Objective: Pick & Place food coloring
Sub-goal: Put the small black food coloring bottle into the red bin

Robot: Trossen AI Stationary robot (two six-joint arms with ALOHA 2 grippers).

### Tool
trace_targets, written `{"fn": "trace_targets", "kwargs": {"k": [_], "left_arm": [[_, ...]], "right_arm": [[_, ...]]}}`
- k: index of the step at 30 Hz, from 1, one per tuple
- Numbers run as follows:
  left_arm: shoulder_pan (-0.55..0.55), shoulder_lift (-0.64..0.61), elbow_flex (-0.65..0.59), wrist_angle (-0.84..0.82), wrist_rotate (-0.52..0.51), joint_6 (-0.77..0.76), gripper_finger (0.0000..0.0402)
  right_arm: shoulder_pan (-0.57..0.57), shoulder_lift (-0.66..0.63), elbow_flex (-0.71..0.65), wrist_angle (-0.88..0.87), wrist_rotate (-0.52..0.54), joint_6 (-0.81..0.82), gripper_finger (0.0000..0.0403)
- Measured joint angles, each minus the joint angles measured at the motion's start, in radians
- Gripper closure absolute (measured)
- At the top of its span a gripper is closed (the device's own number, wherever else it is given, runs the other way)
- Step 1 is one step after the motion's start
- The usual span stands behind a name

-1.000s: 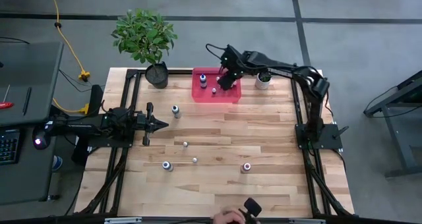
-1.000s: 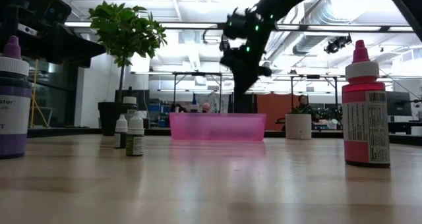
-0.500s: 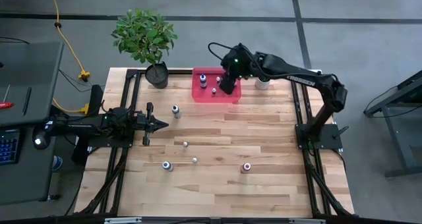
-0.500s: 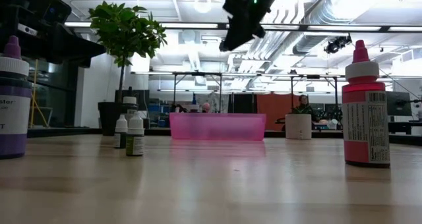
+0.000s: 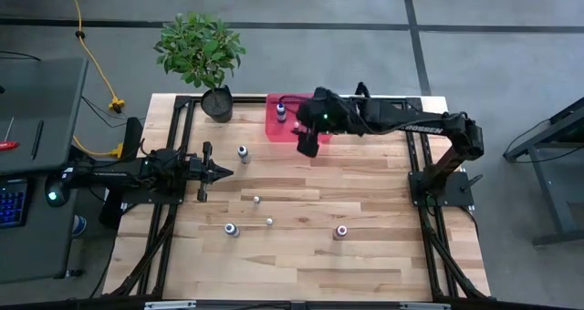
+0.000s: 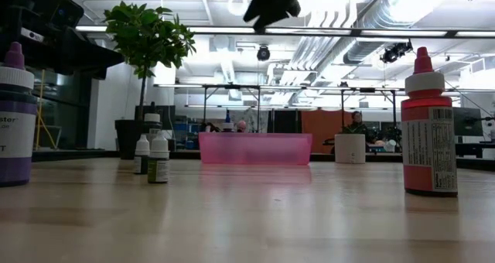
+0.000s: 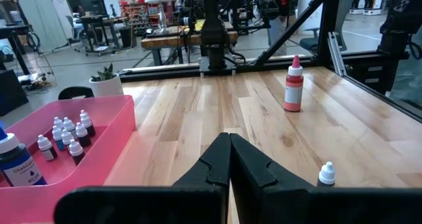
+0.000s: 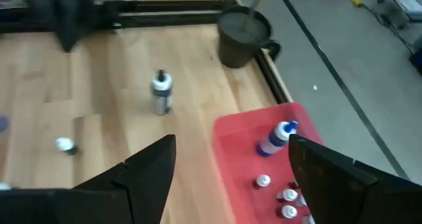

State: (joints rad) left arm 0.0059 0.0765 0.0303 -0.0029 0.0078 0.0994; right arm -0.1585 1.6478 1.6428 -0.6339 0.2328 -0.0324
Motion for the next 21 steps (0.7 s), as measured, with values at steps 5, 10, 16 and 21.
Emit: {"fn": "trace_targets", "kwargs": {"k": [5,10,16,21], "left_arm": [[0.000,0.000,0.000,0.000,0.000,0.000,0.0401],[0.000,0.000,0.000,0.000,0.000,0.000,0.0401],[0.000,0.000,0.000,0.000,0.000,0.000,0.0401],[0.000,0.000,0.000,0.000,0.000,0.000,0.0401]], "right_arm": [[0.080,0.000,-0.009,0.061,0.002,-0.113,0.0120],[0.158,0.000,-0.011,0.132,-0.072,-0.330,0.0120],[0.169,0.052,0.003,0.185,-0.103,-0.297,0.0120],[0.152,0.217,0.187,0.095,-0.176,-0.159,0.0120]]}}
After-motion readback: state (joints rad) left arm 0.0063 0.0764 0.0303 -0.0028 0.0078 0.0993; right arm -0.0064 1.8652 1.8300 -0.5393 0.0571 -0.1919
